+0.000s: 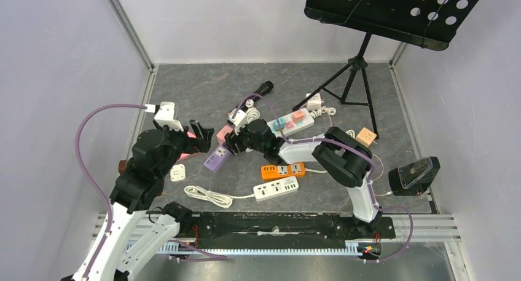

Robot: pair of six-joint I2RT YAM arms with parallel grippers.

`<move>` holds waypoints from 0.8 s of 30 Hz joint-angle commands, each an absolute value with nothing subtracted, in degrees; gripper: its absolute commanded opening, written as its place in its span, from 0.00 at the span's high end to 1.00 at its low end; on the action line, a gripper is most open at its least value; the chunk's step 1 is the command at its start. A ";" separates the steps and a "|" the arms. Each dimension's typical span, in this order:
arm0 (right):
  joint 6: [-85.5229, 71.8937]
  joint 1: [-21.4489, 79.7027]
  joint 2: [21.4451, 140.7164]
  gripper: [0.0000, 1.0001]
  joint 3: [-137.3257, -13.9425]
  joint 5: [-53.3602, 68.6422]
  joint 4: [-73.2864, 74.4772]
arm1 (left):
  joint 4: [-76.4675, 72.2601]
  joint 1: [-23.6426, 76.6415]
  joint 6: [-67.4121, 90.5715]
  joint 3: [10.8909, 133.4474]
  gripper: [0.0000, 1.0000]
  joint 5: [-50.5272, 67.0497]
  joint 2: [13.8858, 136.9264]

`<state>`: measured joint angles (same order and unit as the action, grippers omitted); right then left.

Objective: Insert the plug
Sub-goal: Insert the plug into the socket.

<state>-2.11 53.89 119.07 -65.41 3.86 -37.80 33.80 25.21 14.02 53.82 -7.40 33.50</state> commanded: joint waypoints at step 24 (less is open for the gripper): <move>6.81 53.33 113.71 0.07 -85.50 11.14 10.62 | 33.77 25.05 46.03 29.94 0.30 -14.61 36.45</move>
<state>4.75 53.45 113.01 -80.20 10.68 2.61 35.62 25.19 39.13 32.64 -12.08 36.40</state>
